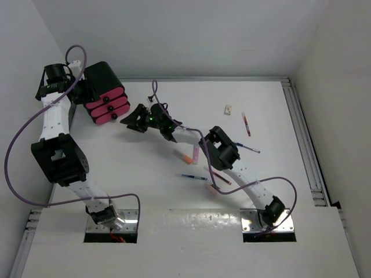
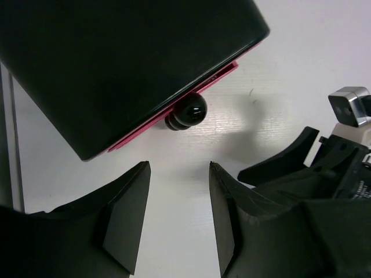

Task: Sort the stationery into containers
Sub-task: Open the drawer

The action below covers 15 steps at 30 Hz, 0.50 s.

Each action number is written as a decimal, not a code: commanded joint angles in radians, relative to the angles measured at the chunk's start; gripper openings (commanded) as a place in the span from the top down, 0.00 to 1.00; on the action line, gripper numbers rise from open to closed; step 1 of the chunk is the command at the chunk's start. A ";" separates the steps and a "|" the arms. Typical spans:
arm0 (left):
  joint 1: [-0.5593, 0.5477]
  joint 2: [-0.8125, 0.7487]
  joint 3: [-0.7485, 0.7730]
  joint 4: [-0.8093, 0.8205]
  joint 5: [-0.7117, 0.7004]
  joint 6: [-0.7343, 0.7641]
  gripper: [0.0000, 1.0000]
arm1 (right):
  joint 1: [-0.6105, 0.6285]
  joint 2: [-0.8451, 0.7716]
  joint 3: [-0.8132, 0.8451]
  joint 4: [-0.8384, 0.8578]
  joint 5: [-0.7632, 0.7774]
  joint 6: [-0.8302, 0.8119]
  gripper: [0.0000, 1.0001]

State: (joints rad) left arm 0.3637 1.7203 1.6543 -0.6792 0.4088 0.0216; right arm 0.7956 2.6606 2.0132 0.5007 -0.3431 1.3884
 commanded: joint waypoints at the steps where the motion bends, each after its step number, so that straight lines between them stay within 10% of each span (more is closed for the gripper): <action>1: 0.029 0.010 0.035 0.027 0.041 0.015 0.49 | 0.022 0.057 0.141 0.004 0.157 -0.061 0.43; 15: 0.037 0.041 -0.024 0.090 0.065 -0.011 0.53 | 0.047 0.246 0.272 0.088 0.210 -0.123 0.45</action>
State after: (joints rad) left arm 0.3981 1.7592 1.6440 -0.6369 0.4492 0.0166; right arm 0.8295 2.8822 2.2345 0.5007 -0.1635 1.3220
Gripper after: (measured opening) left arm 0.470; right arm 0.556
